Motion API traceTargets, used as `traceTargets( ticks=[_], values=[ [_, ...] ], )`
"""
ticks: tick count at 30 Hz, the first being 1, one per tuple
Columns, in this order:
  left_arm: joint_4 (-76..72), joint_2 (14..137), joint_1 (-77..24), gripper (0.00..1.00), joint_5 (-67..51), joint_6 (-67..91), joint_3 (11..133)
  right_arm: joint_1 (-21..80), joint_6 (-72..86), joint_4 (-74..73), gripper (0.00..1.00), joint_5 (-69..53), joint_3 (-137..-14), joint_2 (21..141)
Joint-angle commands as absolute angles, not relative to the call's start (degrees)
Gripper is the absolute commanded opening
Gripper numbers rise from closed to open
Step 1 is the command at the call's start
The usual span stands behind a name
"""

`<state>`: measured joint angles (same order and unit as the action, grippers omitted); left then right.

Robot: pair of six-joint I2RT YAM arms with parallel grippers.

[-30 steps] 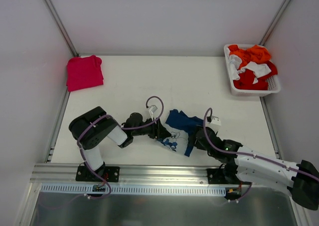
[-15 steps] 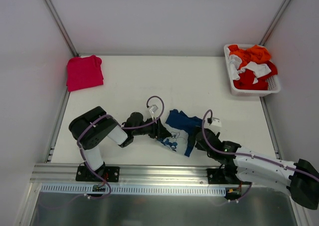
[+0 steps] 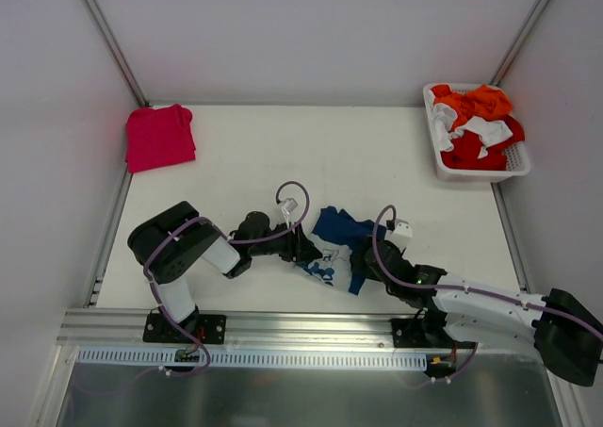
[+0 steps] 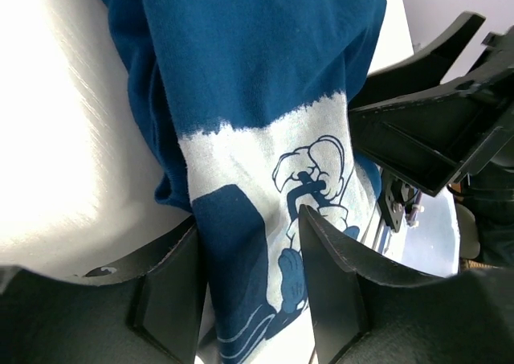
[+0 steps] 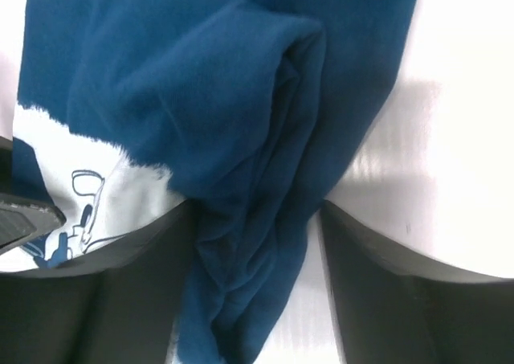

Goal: Fold and stack the t-shirts
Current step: Smooth out wrinkles on the folded tshirt

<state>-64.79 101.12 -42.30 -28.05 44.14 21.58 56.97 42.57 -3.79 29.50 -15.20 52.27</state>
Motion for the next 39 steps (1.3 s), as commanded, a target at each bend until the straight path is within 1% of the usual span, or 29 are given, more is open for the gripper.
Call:
traceTargets(
  ticks=[1, 2, 3, 4, 5, 6, 7, 8, 9, 10, 11, 12, 17, 20, 25, 27, 28, 31, 34, 39],
  values=[
    [-67.06, 99.14, -41.66, 0.46, -28.48, 42.98, 20.74, 57.13, 43.77, -3.87, 0.62, 28.04, -13.71, 54.14],
    [-67.15, 99.05, -41.57, 0.45, -28.13, 42.98, 20.39, 57.22, 43.94, -3.69, 0.59, 28.04, -13.71, 54.40],
    [-67.24, 98.88, -41.49, 0.37, -28.04, 42.89, 20.30, 57.13, 43.95, -3.26, 0.53, 27.86, -13.62, 54.75],
    [-67.24, 98.88, -41.40, 0.32, -28.12, 42.89, 20.22, 57.13, 43.95, -2.90, 0.49, 27.69, -13.54, 55.28],
    [-66.71, 98.88, -41.31, 0.29, -28.30, 42.80, 20.39, 57.22, 43.95, -2.12, 0.46, 27.34, -13.45, 55.54],
    [-66.54, 98.96, -41.22, 0.25, -28.65, 42.72, 20.48, 57.13, 43.95, -1.85, 0.39, 27.33, -13.45, 55.89],
    [-66.45, 99.05, -41.22, 0.20, -28.74, 42.71, 20.57, 57.22, 44.03, -1.76, 0.35, 26.99, -13.45, 56.51],
    [-66.53, 99.05, -41.13, 0.17, -28.74, 42.80, 20.57, 57.22, 43.95, -1.32, 0.32, 26.90, -13.45, 56.77],
    [-66.45, 99.14, -41.13, 0.15, -28.57, 42.80, 20.57, 57.13, 43.86, -1.14, 0.23, 26.63, -13.53, 57.13],
    [-66.45, 99.05, -41.05, 0.08, -28.56, 42.80, 20.57, 57.22, 43.77, -1.06, 0.16, 26.54, -13.62, 57.74],
    [-66.53, 99.14, -41.04, 0.04, -28.39, 42.89, 20.57, 57.22, 43.77, -0.79, 0.10, 26.46, -13.62, 58.01],
    [-66.62, 99.31, -40.96, 0.01, -28.30, 42.89, 20.65, 57.22, 43.94, -0.70, 0.01, 26.46, -13.62, 58.18],
    [-67.85, 99.32, -40.78, 0.00, -27.95, 43.33, 20.04, 57.22, 42.98, -0.70, 0.01, 26.72, -14.23, 59.32],
    [-65.93, 97.57, -40.52, 0.00, -27.25, 42.81, 20.30, 57.13, 41.23, -0.88, 0.01, 27.42, -16.07, 60.55],
    [-53.90, 90.81, -40.08, 0.00, -23.22, 38.25, 22.76, 55.20, 35.87, -0.44, 0.01, 25.58, -21.87, 65.12],
    [-48.63, 85.62, -39.73, 0.00, -21.54, 36.31, 23.90, 53.62, 34.11, 1.66, 0.01, 23.66, -25.38, 68.53],
    [-43.47, 82.56, -39.29, 0.00, -19.97, 34.30, 25.30, 52.57, 32.45, 2.71, 0.01, 23.03, -26.53, 69.69],
    [-35.72, 77.19, -37.97, 0.00, -18.64, 31.56, 27.59, 51.07, 29.46, 3.95, 0.01, 20.75, -31.89, 74.87],
    [-29.65, 73.49, -35.34, 0.00, -17.67, 29.62, 29.88, 50.28, 27.17, 3.87, 0.00, 19.08, -38.22, 79.53],
    [-23.65, 71.11, -31.65, 0.00, -17.75, 26.72, 34.09, 49.83, 23.21, 0.98, 0.00, 17.93, -48.15, 84.37]
  ],
)
